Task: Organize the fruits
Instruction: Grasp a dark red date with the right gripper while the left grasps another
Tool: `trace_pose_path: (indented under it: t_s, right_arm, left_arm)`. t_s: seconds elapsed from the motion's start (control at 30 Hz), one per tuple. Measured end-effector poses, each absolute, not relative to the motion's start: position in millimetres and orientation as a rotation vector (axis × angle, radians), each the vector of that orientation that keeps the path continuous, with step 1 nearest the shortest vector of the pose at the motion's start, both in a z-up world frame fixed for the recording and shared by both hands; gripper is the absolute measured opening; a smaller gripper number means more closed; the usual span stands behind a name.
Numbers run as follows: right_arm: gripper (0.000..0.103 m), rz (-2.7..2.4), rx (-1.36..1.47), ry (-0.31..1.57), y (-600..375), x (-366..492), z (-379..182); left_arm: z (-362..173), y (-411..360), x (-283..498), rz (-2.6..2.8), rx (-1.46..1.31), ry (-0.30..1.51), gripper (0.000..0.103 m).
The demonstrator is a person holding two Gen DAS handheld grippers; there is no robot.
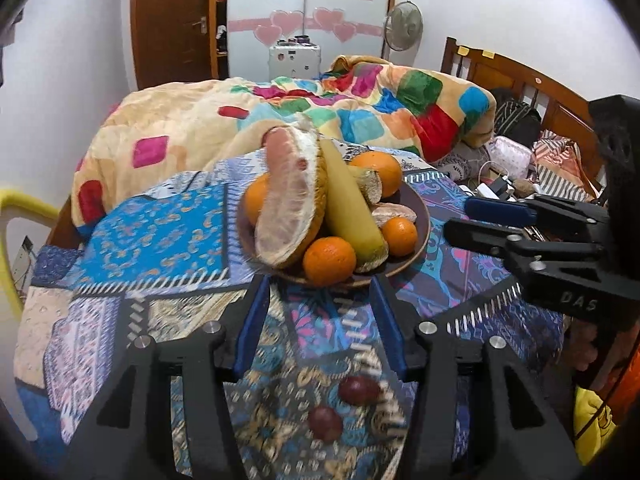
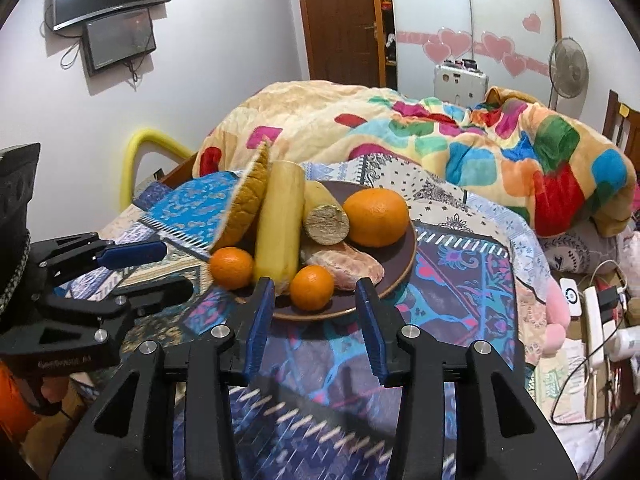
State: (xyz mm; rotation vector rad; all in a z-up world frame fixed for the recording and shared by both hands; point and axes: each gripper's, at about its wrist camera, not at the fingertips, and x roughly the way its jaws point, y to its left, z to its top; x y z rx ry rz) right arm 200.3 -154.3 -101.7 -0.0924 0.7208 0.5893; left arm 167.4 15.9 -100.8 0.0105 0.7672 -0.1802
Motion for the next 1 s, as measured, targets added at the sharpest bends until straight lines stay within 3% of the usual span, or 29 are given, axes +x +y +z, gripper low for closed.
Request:
trace_pose_path:
  t_s: [0.6,0.93,1.0]
  right_arm:
    - [0.039,0.622,-0.119,0.738,-155.4,136.4,-108.7]
    - [0.039,0.648,-0.130,0.786,-145.7,131.7,-126.1]
    - [0.039,0.654,-0.132,0.790,-142.8,132.0,-127.8]
  left_arm:
    - [-141.9,25.0,109.3,-0.152,-0.011,0.875,0.054]
    - [-152.5,17.0,111.8,-0.176,0.003,0.873,0.030]
    - [-152.6,16.1,113.0,-0.182,0.010,0.868,0.017]
